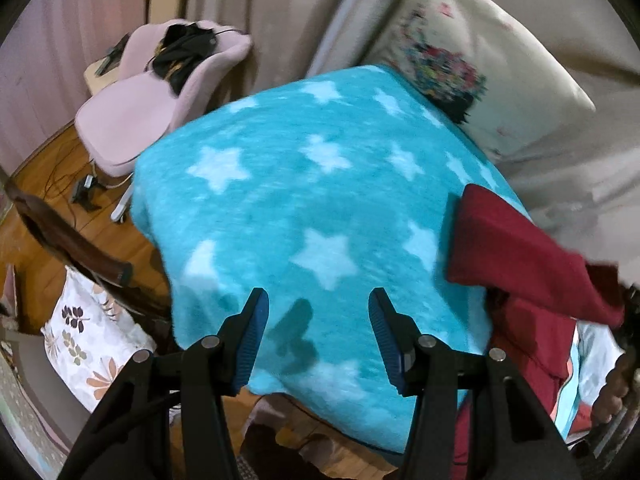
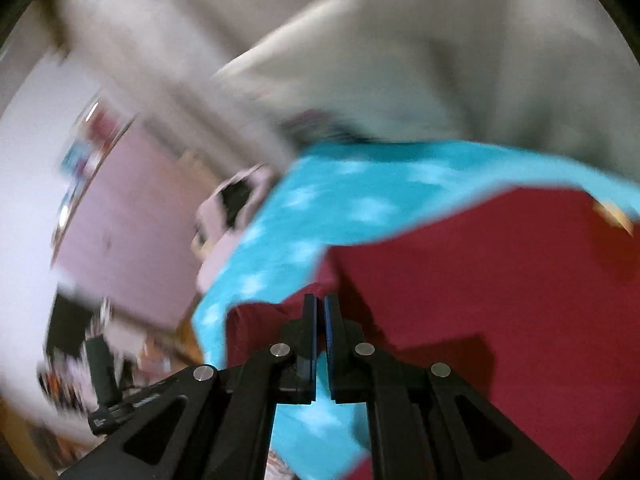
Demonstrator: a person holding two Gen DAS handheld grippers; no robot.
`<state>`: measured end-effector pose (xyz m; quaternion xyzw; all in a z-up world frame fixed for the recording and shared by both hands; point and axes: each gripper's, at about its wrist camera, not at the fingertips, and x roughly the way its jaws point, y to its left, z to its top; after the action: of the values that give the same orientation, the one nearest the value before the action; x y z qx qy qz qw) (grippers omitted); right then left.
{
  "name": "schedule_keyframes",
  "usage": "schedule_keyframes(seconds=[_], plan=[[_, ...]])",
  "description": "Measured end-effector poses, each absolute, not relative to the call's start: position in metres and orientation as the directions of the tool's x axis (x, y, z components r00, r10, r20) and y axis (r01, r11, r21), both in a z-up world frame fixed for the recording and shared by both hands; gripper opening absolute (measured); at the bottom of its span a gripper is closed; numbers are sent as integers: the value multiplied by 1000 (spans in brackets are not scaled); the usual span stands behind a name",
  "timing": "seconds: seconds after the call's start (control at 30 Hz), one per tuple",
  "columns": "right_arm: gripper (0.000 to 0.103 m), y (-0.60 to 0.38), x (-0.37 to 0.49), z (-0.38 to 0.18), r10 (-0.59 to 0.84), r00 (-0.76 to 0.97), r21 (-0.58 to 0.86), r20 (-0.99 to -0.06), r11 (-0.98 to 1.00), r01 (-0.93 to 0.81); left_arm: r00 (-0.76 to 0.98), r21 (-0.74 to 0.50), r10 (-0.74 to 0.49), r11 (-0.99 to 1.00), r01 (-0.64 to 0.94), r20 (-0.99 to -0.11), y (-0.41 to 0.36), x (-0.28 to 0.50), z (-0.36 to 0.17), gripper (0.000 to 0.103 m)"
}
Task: Fold small clothes
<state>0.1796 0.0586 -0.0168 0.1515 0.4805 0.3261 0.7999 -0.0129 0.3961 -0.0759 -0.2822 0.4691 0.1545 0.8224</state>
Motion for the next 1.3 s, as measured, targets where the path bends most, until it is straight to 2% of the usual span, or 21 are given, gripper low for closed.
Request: schedule_keyframes(seconds=[0.13, 0.23, 0.37, 0.47, 0.5, 0.53, 0.57, 0.6, 0.7, 0.83, 0.87, 0.9, 0.93, 0.97, 1.07, 1.2, 1.3], plan=[[4, -83, 181, -48, 557, 456, 585, -694, 805, -93, 514, -291, -9, 833, -471, -858, 358, -4, -66, 51], [1, -153, 178, -67, 415, 519, 509, -747, 859, 47, 509, -272, -14, 858, -436, -861, 325, 2, -62, 51], [3, -211, 176, -88, 252, 530, 395, -809, 902, 174, 496, -261, -39, 884, -387, -867, 280, 8, -61, 51], [6, -246, 163, -81, 273, 558, 450, -784, 869, 206, 502, -256, -46, 899, -357, -864, 247, 8, -57, 51], [25, -249, 158, -76, 317, 560, 486, -765, 855, 180, 504, -257, -50, 900, -351, -862, 240, 8, -56, 51], [39, -247, 156, -72, 369, 556, 521, -745, 842, 139, 507, -261, -54, 901, -346, -860, 231, 8, -56, 51], [60, -241, 154, -70, 406, 551, 544, -729, 832, 105, 507, -263, -57, 902, -343, -860, 224, 8, -55, 51], [61, -229, 152, -69, 463, 529, 566, -712, 824, 41, 508, -265, -60, 902, -341, -859, 218, 7, -55, 51], [61, -189, 153, -75, 493, 464, 516, -736, 852, -87, 519, -271, -60, 900, -341, -853, 202, 0, -52, 51], [60, -143, 171, -105, 409, 380, 381, -830, 912, -150, 530, -270, -42, 893, -361, -847, 191, -15, -48, 51], [55, -139, 174, -113, 403, 362, 373, -841, 915, -153, 530, -270, -37, 889, -370, -847, 189, -19, -48, 51], [35, -134, 178, -123, 397, 328, 363, -857, 918, -161, 530, -269, -31, 886, -377, -848, 188, -23, -48, 51], [25, -132, 181, -126, 377, 327, 343, -866, 926, -160, 530, -266, -23, 883, -387, -848, 188, -27, -48, 51], [5, -134, 180, -123, 378, 334, 341, -864, 925, -166, 531, -264, -15, 879, -397, -847, 188, -31, -48, 51], [5, -149, 177, -105, 453, 358, 412, -817, 892, -189, 530, -260, 10, 863, -434, -848, 193, -39, -49, 51], [5, -177, 174, -80, 414, 439, 379, -797, 910, -171, 536, -277, 20, 839, -468, -844, 199, -45, -50, 51], [5, -207, 180, -87, 341, 452, 341, -825, 936, -84, 534, -282, 14, 838, -467, -845, 198, -42, -53, 51]])
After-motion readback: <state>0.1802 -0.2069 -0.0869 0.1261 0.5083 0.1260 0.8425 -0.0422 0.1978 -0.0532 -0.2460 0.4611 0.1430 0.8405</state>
